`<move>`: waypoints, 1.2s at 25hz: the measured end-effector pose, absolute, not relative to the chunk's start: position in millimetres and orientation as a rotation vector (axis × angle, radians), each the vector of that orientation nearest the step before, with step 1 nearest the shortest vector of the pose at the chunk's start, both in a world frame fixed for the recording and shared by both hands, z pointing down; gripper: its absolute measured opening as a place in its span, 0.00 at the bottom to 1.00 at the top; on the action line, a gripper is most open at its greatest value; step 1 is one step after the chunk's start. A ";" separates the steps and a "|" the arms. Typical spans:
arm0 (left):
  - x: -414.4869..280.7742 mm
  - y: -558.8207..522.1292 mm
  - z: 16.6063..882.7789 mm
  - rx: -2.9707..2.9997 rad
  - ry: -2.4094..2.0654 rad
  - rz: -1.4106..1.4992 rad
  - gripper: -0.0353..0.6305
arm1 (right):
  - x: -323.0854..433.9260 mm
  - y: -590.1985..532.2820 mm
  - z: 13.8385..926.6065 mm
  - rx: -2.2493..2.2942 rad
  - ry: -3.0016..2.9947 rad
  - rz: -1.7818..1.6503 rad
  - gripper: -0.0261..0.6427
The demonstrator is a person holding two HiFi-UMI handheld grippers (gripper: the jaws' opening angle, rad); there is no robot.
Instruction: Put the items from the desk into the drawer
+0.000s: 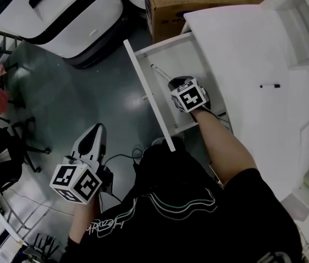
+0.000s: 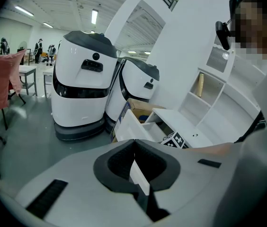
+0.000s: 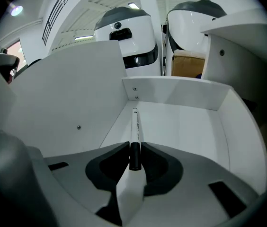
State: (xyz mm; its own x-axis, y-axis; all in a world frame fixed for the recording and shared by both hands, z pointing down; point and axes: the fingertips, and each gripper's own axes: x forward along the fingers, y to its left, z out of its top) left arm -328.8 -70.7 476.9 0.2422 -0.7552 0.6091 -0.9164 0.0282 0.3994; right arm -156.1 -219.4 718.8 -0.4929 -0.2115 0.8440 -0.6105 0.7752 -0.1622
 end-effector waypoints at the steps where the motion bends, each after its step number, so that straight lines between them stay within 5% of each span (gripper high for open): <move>1: -328.6 -71.9 477.6 1.755 -1.546 0.267 0.08 | -157.3 -218.2 722.3 0.596 -2.063 0.571 0.17; 6: -327.3 -80.2 473.3 1.773 -1.539 0.263 0.08 | -163.5 -216.2 721.6 0.538 -2.063 0.613 0.30; 18: -269.2 -124.0 423.6 1.994 -1.405 0.236 0.08 | -130.3 -164.1 575.6 0.632 -2.303 0.785 0.32; 30: -130.1 -154.7 392.7 2.245 -1.105 0.305 0.08 | 13.7 -133.4 427.7 1.125 -2.681 1.208 0.14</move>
